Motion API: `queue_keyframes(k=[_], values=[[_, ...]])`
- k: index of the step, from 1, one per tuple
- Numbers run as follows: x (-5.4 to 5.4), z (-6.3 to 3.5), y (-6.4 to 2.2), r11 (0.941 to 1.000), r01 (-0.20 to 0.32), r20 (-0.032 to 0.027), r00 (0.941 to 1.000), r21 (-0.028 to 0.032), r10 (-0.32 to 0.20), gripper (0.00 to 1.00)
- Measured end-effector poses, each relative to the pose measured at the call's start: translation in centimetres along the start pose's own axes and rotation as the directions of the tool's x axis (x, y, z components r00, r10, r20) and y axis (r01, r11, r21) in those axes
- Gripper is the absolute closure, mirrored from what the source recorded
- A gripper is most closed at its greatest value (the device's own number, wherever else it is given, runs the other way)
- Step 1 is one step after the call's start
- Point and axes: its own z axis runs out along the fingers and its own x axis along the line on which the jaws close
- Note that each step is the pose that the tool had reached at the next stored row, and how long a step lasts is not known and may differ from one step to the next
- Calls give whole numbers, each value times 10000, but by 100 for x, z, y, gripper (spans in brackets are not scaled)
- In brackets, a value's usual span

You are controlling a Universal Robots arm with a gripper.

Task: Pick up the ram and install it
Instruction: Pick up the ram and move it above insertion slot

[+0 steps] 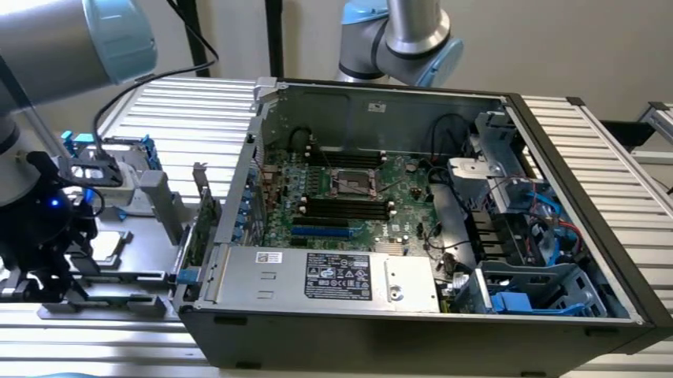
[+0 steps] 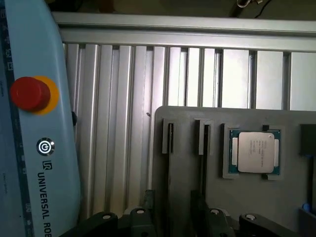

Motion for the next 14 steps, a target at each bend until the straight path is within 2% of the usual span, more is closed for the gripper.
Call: queue_keyframes(k=[14], values=[[18,254,-32,10000,-75,3,10000,-1,75,58]])
